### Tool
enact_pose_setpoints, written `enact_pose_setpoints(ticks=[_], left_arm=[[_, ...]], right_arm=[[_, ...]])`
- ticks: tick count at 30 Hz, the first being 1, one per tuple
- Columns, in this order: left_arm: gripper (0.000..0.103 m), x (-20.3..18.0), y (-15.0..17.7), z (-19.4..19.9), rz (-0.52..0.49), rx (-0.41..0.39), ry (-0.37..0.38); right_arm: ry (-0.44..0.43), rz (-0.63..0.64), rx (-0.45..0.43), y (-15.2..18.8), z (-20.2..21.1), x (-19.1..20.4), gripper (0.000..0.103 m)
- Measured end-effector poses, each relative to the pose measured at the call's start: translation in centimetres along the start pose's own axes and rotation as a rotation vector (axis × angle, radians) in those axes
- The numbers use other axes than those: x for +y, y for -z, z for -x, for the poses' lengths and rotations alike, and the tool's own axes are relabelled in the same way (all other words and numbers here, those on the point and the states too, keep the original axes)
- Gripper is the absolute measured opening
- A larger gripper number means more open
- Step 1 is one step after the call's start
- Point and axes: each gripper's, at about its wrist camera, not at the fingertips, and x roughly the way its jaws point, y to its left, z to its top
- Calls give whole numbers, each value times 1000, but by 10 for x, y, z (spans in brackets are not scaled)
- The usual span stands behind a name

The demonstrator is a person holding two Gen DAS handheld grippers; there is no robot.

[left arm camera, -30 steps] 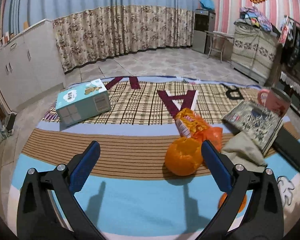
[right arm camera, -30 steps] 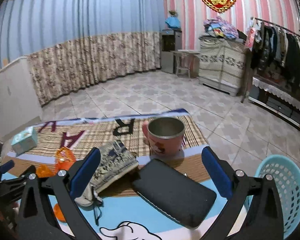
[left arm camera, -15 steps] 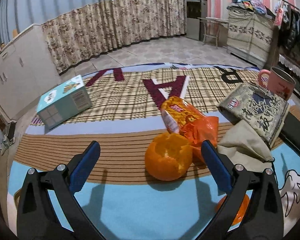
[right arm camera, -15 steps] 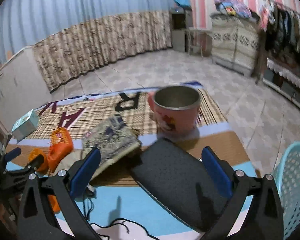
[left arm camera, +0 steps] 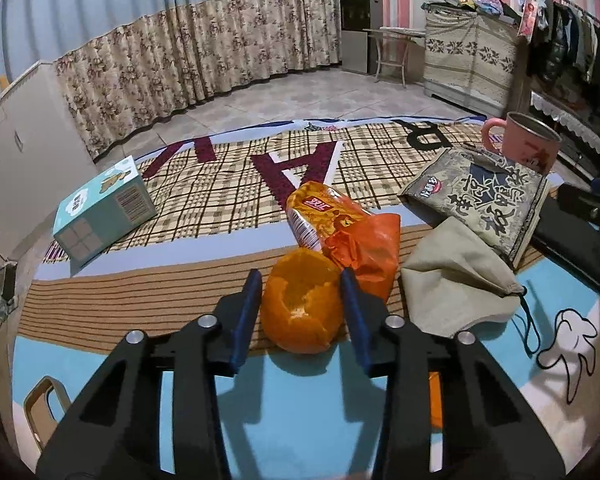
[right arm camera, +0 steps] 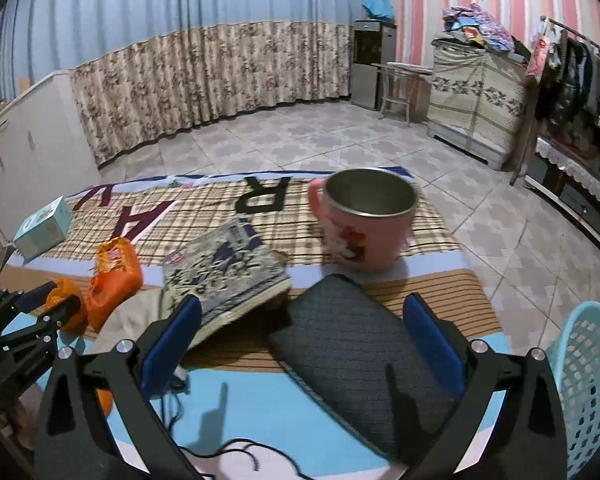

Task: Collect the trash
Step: 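Close the left tool on the hollow orange peel, then hold the orange peel with the left tool while the right tool grasps the printed snack bag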

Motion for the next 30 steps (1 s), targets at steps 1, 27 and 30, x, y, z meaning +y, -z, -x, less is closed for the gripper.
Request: enact_pose_setpoints(ticks=[1, 27, 30], left_arm=[[37, 2, 0, 1, 6, -1, -1], [37, 36, -7, 37, 131, -82, -46], [37, 31, -10, 41, 117, -94, -54]], right_arm=[[-5, 4, 7, 1, -2, 3, 98], [-91, -65, 64, 1, -23, 16, 15], [-106, -86, 44, -1, -15, 8, 13]])
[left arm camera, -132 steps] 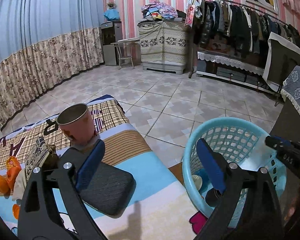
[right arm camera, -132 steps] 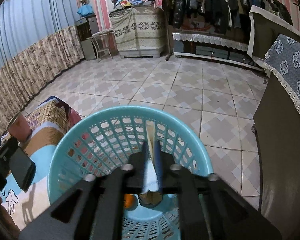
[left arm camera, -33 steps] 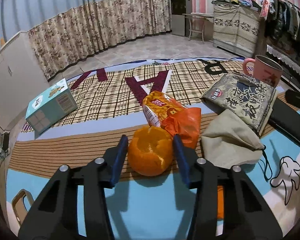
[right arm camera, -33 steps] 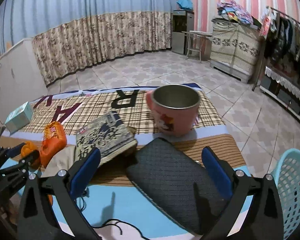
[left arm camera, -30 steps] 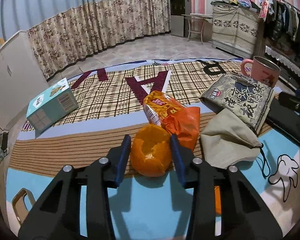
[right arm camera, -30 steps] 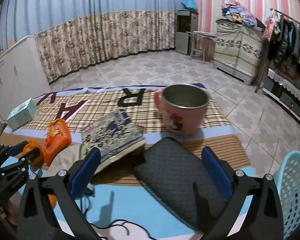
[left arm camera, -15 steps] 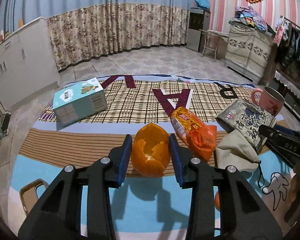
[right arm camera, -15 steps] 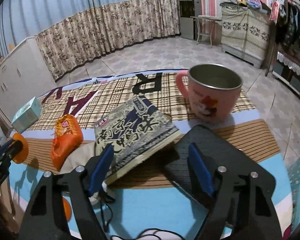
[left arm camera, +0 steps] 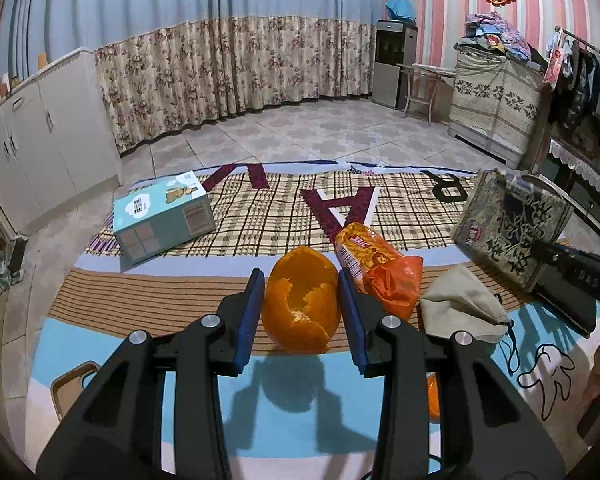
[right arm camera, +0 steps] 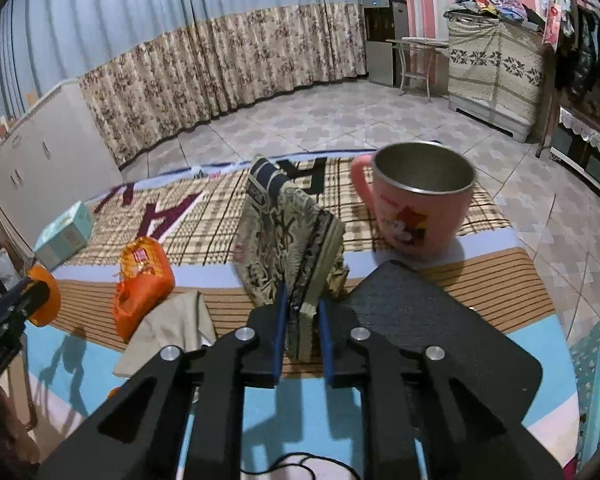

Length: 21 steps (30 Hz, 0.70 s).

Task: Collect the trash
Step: 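Hold the orange peel with the left tool while the right tool grasps the printed snack bag, then carry the orange peel and snack bag over the blue basket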

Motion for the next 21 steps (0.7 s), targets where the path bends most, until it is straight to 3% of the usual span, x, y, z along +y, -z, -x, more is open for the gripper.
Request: enact_pose_setpoints(ticks=[8, 13, 21], left_arm=[[37, -9, -3, 11, -12, -27, 7], [37, -13, -4, 15, -17, -31, 13], [37, -14, -5, 17, -20, -37, 11]], right_arm=[[-40, 10, -80, -5, 41, -13, 12], [-48, 46, -74, -2, 57, -21, 12], [-40, -14, -125, -4, 82, -58, 12]])
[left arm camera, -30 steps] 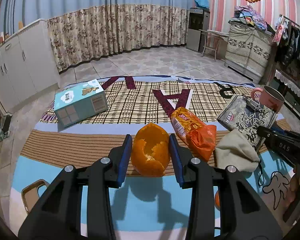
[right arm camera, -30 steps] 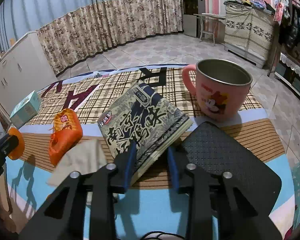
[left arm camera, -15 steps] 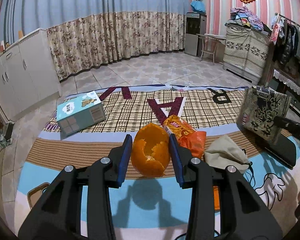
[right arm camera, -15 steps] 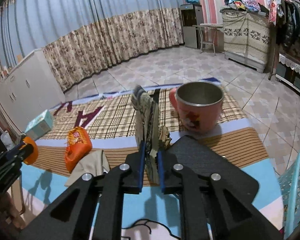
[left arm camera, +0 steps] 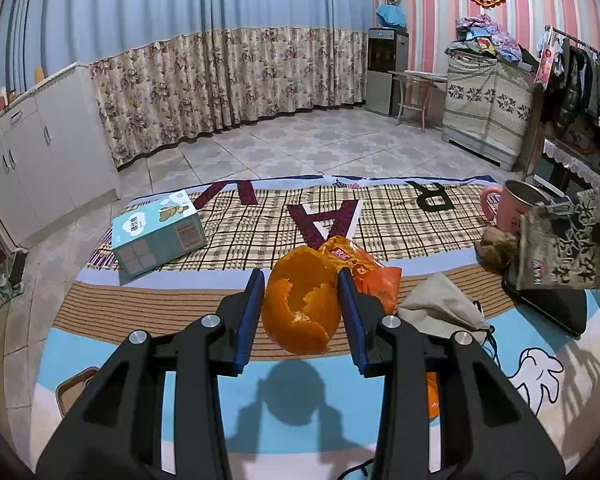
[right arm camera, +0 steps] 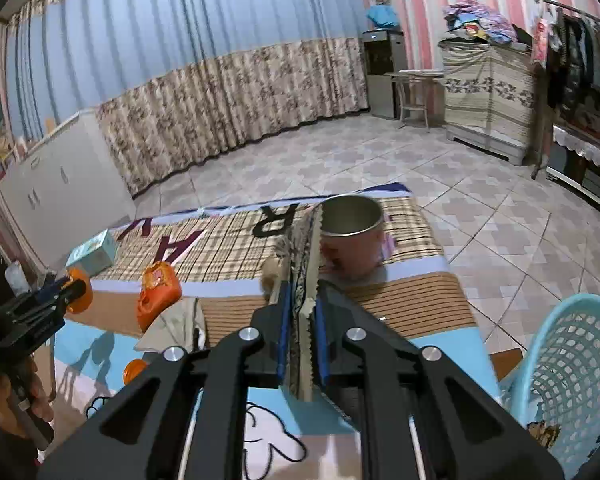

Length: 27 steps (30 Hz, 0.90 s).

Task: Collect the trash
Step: 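Carry the orange peel and snack bag over the blue basket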

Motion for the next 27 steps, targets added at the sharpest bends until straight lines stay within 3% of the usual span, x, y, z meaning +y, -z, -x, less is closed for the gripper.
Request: enact_pose_setpoints(ticks=[7, 15, 21, 27], left_arm=[[37, -7, -4, 5, -7, -2, 11], [37, -49, -17, 35, -66, -50, 75], [37, -98, -19, 50, -120, -43, 170], [37, -163, -12, 56, -141, -19, 300]], right_arm=[[9, -29, -50, -3, 19, -9, 9], [79, 7, -99, -5, 55, -14, 7], [192, -41, -162, 0, 101, -52, 7], [364, -128, -205, 20, 151, -116, 7]])
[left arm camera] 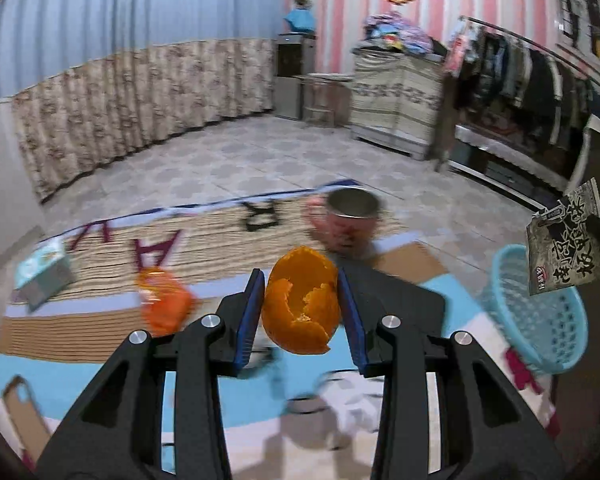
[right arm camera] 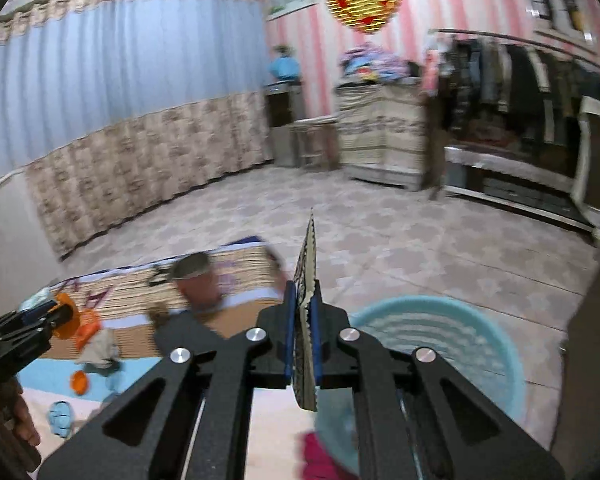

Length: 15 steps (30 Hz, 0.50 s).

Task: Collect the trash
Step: 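Carry the orange peel and snack bag over the blue basket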

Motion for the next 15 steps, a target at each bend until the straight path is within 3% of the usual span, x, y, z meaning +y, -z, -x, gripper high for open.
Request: enact_pose_setpoints(ticks=[7, 15], left_arm=[[37, -87, 3, -15, -94, -7, 91], [37, -173, 9, -38, -175, 13, 183]], right_arm=[[83, -87, 6, 8, -5, -65, 7], [103, -99, 18, 16, -13, -97, 7]])
